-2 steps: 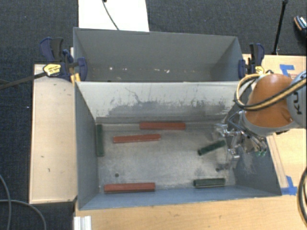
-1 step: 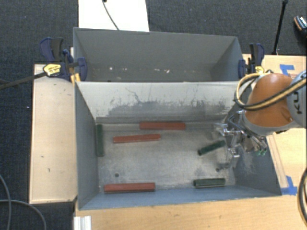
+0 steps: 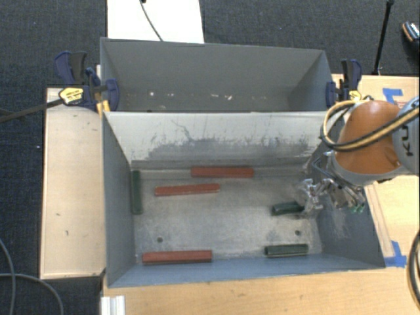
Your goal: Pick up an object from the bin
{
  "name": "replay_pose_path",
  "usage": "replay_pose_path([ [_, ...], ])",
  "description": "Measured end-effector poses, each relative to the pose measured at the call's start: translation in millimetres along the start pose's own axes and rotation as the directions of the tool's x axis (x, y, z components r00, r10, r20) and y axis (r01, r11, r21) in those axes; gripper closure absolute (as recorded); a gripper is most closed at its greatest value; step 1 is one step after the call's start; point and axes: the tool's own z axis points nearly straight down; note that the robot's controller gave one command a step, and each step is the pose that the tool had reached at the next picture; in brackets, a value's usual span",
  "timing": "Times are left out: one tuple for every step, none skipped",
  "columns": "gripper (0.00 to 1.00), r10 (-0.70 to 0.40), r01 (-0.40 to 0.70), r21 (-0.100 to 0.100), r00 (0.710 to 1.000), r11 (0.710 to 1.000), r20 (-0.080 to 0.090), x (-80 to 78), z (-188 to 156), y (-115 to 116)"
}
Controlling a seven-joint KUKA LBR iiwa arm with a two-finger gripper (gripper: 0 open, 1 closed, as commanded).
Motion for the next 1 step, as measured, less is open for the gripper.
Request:
replay_pose_path([
  [1.00,-0.004,0.004,0.001,1.000,1.000,0.002,-1.6,-24.5,0.2],
])
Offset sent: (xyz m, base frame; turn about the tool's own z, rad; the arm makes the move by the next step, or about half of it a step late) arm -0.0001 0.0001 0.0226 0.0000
